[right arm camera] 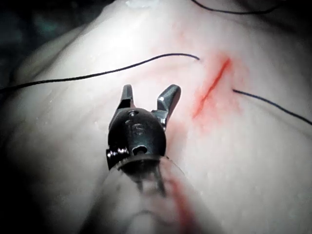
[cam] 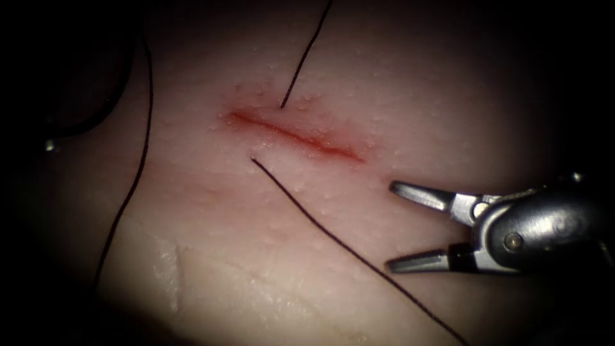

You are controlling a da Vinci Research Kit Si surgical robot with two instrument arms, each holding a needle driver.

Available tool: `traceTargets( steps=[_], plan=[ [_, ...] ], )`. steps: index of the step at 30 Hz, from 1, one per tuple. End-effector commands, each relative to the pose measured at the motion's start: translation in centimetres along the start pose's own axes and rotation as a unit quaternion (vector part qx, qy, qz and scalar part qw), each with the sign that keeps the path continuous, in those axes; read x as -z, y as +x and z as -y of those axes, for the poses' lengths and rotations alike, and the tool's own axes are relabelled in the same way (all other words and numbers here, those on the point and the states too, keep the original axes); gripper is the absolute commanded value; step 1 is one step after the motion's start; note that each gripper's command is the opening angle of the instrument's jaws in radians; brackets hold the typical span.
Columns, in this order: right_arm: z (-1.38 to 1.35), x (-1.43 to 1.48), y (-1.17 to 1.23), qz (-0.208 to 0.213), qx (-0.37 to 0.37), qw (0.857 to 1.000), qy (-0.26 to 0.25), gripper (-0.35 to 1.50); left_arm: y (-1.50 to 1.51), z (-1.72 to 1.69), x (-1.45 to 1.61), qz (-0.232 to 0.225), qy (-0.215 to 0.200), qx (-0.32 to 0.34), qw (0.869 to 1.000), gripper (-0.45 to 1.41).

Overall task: Wound Closure
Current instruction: Right hand pulls suture through skin until only a short tail remains

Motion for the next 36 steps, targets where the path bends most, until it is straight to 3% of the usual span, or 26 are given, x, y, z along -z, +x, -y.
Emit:
traceTargets(
  steps=[1,12,21,33,36],
  plan=[
    [0.0,-0.13,-0.04,0.002,0.002,1.0,-0.001,1.45,-0.06,-0.08,-0.06,0.0,0.0,0.001,1.0,-0.45],
    [-0.21,-0.73,-0.08,-0.003,0.002,1.0,-0.009,1.36,-0.05,-0.09,-0.06,0.0,0.001,0.001,1.0,-0.45],
    [-0.14,-1.26,-0.25,0.002,0.017,1.0,0.008,1.25,-0.05,-0.1,-0.04,0.0,0.0,0.001,1.0,-0.45],
    [-0.06,-1.43,-0.23,-0.003,0.024,1.0,0.015,1.09,-0.03,-0.12,-0.03,0.0,0.0,0.001,1.0,-0.45],
    [-0.02,-1.42,-0.2,-0.007,0.025,0.999,0.02,0.84,-0.03,-0.12,-0.03,0.0,0.0,0.001,1.0,-0.45]
  ],
)
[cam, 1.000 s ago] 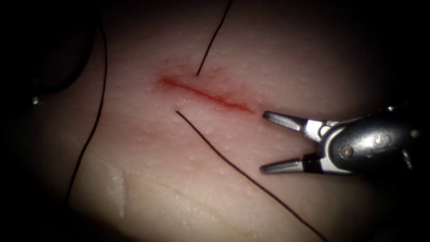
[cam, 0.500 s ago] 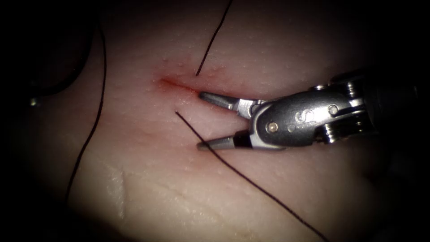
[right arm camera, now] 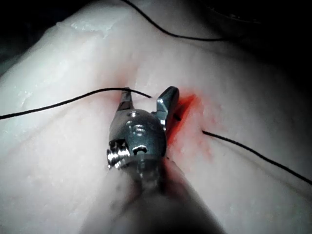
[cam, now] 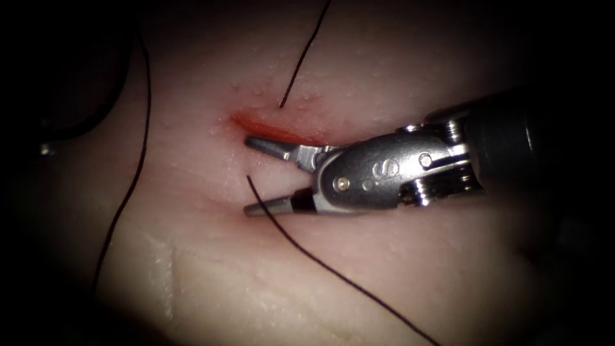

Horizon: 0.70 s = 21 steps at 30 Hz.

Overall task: Wound Closure
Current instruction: Right hand pulls suture through skin until only a short tail remains

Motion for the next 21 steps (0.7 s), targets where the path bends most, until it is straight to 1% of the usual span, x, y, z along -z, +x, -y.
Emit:
traceTargets(
  steps=[1,2,3,4,5,15,21],
  plan=[
    [0.09,-0.06,0.02,-0.006,0.002,1.0,0.005,0.62,-0.06,-0.08,-0.06,0.0,0.0,0.002,1.0,-0.45],
    [0.1,-0.05,0.03,-0.009,0.004,1.0,0.008,0.41,-0.06,-0.08,-0.06,0.0,0.0,0.002,1.0,-0.45],
    [0.1,-0.05,0.03,-0.011,0.006,1.0,0.011,0.07,-0.06,-0.08,-0.06,0.0,0.0,0.002,1.0,-0.45],
    [0.1,-0.05,0.03,-0.011,0.006,1.0,0.011,0.07,-0.06,-0.08,-0.06,0.0,0.0,0.002,1.0,-0.45],
    [0.11,-0.04,0.03,-0.014,0.007,1.0,0.013,-0.35,-0.05,-0.08,-0.06,0.0,0.0,0.002,1.0,-0.45],
    [0.04,0.16,0.09,-0.017,0.01,1.0,0.016,-0.35,-0.05,-0.08,-0.05,-0.001,-0.001,0.002,1.0,-0.45],
    [0.06,0.33,0.21,-0.019,0.012,1.0,0.016,-0.35,-0.05,-0.08,-0.06,0.0,0.0,0.002,1.0,-0.45]
  ],
)
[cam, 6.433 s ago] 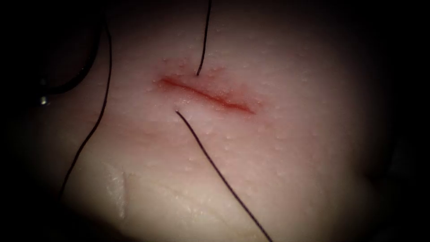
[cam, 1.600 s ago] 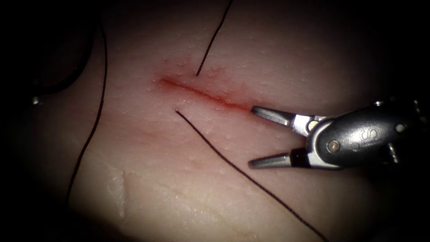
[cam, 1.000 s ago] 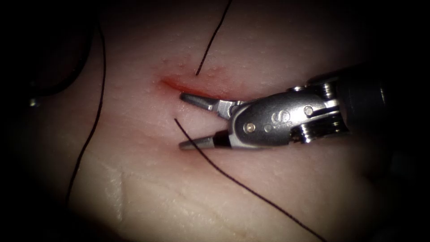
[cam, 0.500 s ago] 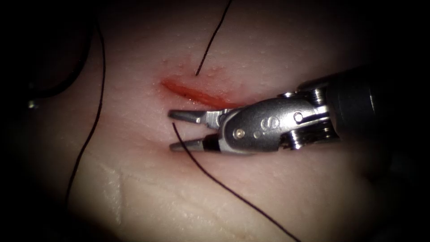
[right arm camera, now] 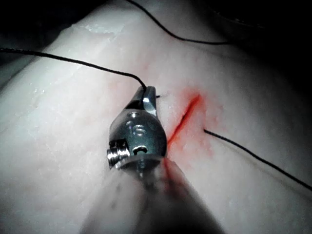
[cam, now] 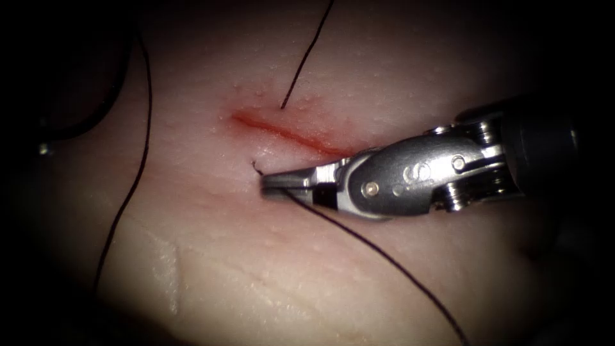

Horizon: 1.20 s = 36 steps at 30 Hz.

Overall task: Wound Closure
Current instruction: Right hand pulls suture through skin until only a short tail remains

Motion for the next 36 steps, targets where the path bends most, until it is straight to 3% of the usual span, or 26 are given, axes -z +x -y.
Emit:
traceTargets(
  steps=[1,36],
  plan=[
    [0.07,-0.05,0.01,-0.002,0.0,1.0,0.001,-0.35,-0.06,-0.09,-0.06,0.0,0.0,0.002,1.0,-0.45],
    [1.05,0.82,0.74,-0.019,0.012,1.0,0.013,-0.35,-0.07,-0.07,-0.09,0.0,0.001,0.002,1.0,-0.45]
  ],
)
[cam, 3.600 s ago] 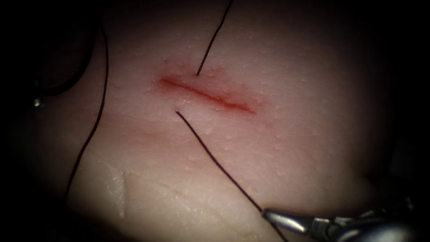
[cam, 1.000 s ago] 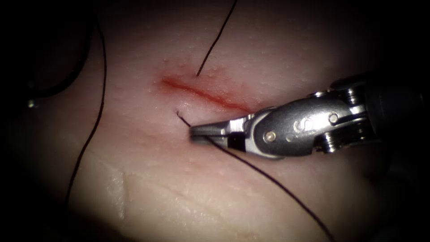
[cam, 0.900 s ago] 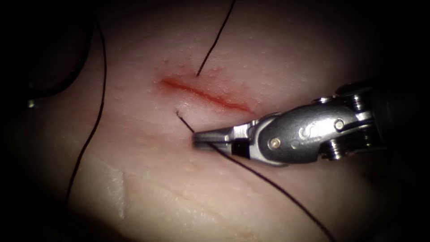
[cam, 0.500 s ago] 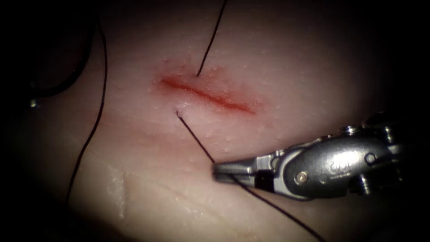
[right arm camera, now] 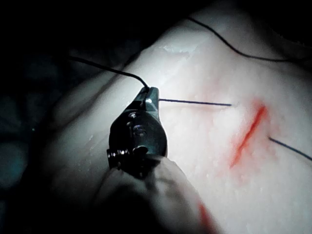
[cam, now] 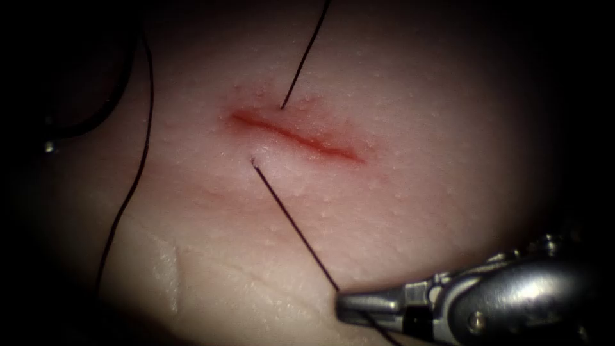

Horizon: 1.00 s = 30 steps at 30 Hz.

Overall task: Wound Closure
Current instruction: Right hand pulls suture through skin until only a short tail remains

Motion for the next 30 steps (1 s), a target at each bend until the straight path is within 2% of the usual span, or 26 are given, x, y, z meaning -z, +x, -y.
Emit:
traceTargets(
  steps=[1,12,19,20,22,23,24,30],
  plan=[
    [0.11,-0.05,0.01,-0.001,-0.001,1.0,0.002,-0.35,-0.05,-0.08,-0.06,-0.001,-0.001,0.002,1.0,-0.45],
    [0.36,0.06,0.22,-0.004,0.002,1.0,0.008,-0.35,-0.05,-0.08,-0.07,-0.001,-0.001,0.002,1.0,-0.45],
    [0.33,0.08,0.24,0.003,0.003,1.0,0.001,-0.33,-0.06,-0.09,-0.07,-0.001,-0.001,0.002,1.0,-0.45],
    [0.17,0.08,0.22,0.015,-0.005,1.0,-0.015,0.93,-0.06,-0.09,-0.07,-0.001,-0.001,0.002,1.0,-0.45],
    [0.04,0.08,0.19,0.018,-0.008,1.0,-0.022,1.2,-0.06,-0.1,-0.07,-0.001,-0.001,0.001,1.0,-0.45],
    [0.04,0.08,0.19,0.018,-0.008,1.0,-0.022,1.2,-0.06,-0.1,-0.07,-0.001,-0.001,0.001,1.0,-0.45],
    [-0.07,0.1,0.15,0.019,-0.013,0.999,-0.027,1.28,-0.06,-0.1,-0.07,-0.001,-0.001,0.001,1.0,-0.45],
    [-0.38,0.12,-0.06,0.028,-0.023,0.999,-0.038,1.35,-0.06,-0.1,-0.07,-0.001,-0.001,0.001,1.0,-0.45]
  ],
)
